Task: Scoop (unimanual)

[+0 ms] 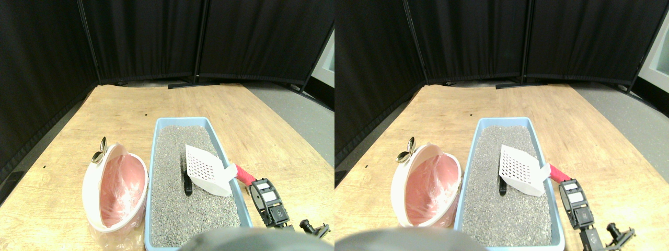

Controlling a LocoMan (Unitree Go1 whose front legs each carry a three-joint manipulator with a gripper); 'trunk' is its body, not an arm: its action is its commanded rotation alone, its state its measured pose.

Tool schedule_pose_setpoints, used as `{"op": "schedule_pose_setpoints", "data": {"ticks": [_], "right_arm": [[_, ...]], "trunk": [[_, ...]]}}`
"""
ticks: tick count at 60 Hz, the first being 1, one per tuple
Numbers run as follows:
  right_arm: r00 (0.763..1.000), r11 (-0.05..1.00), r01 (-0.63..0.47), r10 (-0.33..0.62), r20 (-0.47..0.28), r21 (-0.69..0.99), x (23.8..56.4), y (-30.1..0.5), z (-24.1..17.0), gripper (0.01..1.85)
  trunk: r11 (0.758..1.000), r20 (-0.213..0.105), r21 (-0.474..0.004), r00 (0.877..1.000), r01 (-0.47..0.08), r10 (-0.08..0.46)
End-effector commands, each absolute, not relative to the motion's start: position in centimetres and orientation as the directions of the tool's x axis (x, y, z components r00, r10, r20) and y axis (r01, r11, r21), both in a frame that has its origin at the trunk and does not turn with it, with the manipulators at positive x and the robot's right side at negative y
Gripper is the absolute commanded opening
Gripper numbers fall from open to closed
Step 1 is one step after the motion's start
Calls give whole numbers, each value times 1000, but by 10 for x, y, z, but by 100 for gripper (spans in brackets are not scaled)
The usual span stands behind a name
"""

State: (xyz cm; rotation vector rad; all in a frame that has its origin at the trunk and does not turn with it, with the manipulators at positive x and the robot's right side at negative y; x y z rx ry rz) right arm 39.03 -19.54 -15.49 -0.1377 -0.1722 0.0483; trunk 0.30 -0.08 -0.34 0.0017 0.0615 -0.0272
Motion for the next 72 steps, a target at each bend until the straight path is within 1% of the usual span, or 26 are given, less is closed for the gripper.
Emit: {"op": "schedule_pose_setpoints", "data": {"ticks": [1, 7, 8, 10, 16, 27, 32, 35, 37, 41, 45, 47, 50, 53, 54, 58, 67, 72], "right_arm": [[974, 988, -28, 61, 219, -150, 390, -195, -146, 52], [970, 989, -39, 72, 232, -145, 390, -193, -145, 51], [970, 989, -39, 72, 232, -145, 390, -193, -145, 51], [966, 988, -59, 92, 242, -142, 390, -193, -146, 50], [966, 989, -58, 90, 243, -136, 389, -193, -147, 51], [955, 987, -77, 114, 272, -141, 389, -195, -148, 47], [945, 985, -106, 142, 294, -134, 389, -197, -151, 46], [945, 988, -108, 136, 296, -111, 388, -198, -152, 50], [951, 991, -99, 121, 284, -90, 388, -199, -153, 58], [947, 993, -103, 118, 297, -66, 388, -203, -157, 69], [947, 994, -98, 108, 303, -45, 387, -206, -158, 74], [940, 994, -111, 107, 324, -5, 386, -209, -159, 80], [939, 993, -116, 103, 329, 20, 385, -211, -160, 84], [943, 994, -107, 95, 319, 19, 384, -213, -160, 89], [944, 993, -113, 92, 317, 46, 384, -214, -161, 91], [943, 989, -121, 90, 320, 80, 385, -216, -165, 96], [956, 987, -105, 67, 285, 121, 387, -216, -172, 102], [960, 986, -101, 62, 274, 132, 389, -215, -176, 101]], "trunk": [[1000, -60, -3, 998, 22, -22], [1000, -59, -6, 998, 23, -24], [1000, -54, -9, 998, 23, -23], [1000, -54, -9, 998, 23, -23], [1000, -53, -8, 998, 23, -24], [1000, -51, -10, 998, 27, -27], [1000, -51, -10, 998, 27, -27], [1000, -51, -10, 998, 27, -27], [999, -56, -9, 998, 35, -35], [999, -55, -10, 998, 37, -37], [999, -57, -10, 997, 41, -41], [999, -56, -9, 998, 43, -43], [999, -58, -7, 997, 46, -46], [999, -58, -7, 997, 48, -48], [999, -59, -7, 997, 49, -50], [999, -62, -8, 997, 51, -51], [999, -63, -9, 997, 51, -52], [999, -63, -9, 997, 51, -52]]}}
